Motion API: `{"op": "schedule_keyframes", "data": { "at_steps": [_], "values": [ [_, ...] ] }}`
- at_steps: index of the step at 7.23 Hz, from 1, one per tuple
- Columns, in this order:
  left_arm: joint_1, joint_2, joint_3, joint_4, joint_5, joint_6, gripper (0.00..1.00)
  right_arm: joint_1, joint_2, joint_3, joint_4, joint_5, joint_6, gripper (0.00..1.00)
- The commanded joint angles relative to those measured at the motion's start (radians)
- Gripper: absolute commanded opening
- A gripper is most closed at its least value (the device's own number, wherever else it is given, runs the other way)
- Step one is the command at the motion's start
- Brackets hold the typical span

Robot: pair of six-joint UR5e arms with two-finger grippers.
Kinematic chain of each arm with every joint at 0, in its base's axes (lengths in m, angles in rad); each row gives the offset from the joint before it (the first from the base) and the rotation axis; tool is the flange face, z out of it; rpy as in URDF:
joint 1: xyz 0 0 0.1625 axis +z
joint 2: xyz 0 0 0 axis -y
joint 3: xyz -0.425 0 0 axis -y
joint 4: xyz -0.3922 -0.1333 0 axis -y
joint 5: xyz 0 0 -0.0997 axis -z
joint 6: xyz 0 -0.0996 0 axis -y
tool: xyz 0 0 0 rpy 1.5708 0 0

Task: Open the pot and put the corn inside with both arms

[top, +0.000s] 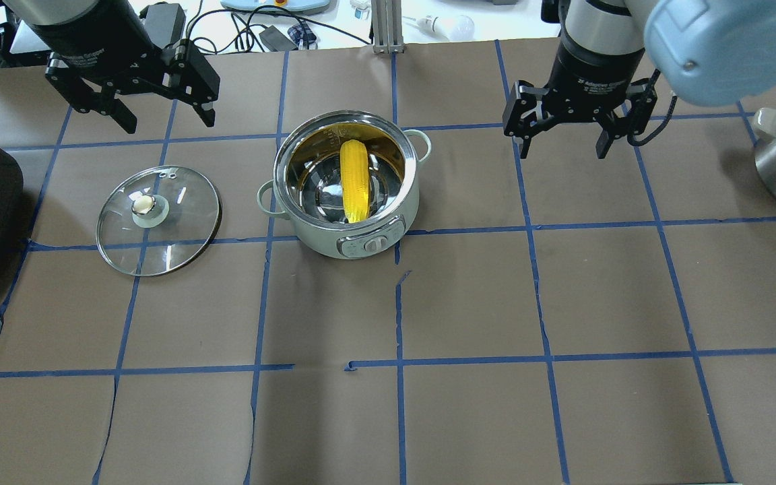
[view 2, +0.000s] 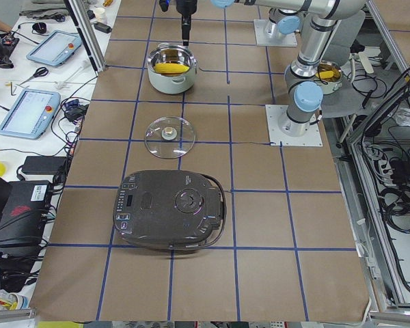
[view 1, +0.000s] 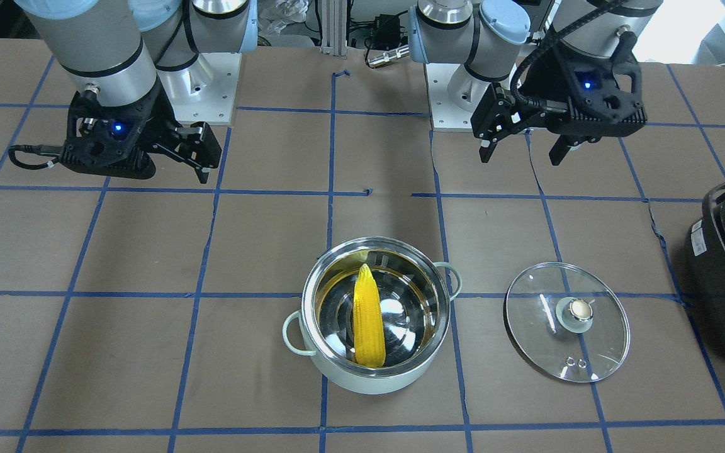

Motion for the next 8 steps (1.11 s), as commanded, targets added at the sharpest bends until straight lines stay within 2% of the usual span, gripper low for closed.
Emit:
{"op": "schedule_keyframes", "data": {
  "at_steps": [1, 8],
  "values": [
    [-0.008, 0.022, -0.034, 0.069, 0.009, 0.011, 1.00, -0.008, -0.081, 0.028, 0.017, -0.002, -0.112, 1.00],
    [-0.016, 0.034, -0.065, 0.091, 0.012, 0.001, 1.00, -0.025, -0.104, 0.026, 0.028, 0.012, -0.108, 1.00]
  ]
}}
